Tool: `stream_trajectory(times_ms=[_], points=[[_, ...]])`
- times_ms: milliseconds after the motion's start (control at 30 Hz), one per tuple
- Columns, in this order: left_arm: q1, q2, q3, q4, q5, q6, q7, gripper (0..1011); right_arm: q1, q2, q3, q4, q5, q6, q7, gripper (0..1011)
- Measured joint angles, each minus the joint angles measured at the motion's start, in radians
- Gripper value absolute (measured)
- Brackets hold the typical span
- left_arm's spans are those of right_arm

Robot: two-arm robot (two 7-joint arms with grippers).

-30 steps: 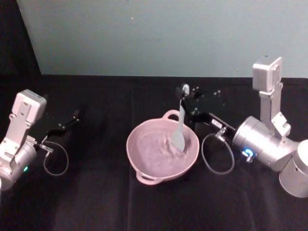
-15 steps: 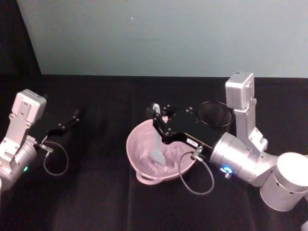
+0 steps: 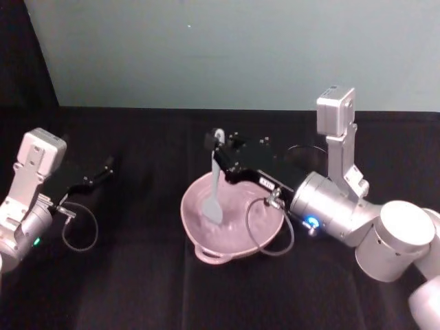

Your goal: Use the one hand to pick up the spoon and stir the clear water in the bowl.

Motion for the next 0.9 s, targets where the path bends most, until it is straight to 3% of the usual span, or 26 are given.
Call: stream_trajectory(times_ms=[233,400,900], points=[[0.0,0.0,0.0,0.0,0.0,0.0,0.0,1011,0.046,-0.026,0.043,0.105,0.018,-0.034,-0.022,108],[0.0,0.0,0.0,0.0,0.0,0.0,0.0,1011,0.049,-0.016,0.067,0.119,0.013,-0.035,-0.044,108],[0.0,0.0,0.0,0.0,0.0,0.0,0.0,1011,-0.028,0.054,0.099,-0.016,-0.014,0.005,-0.059,109]])
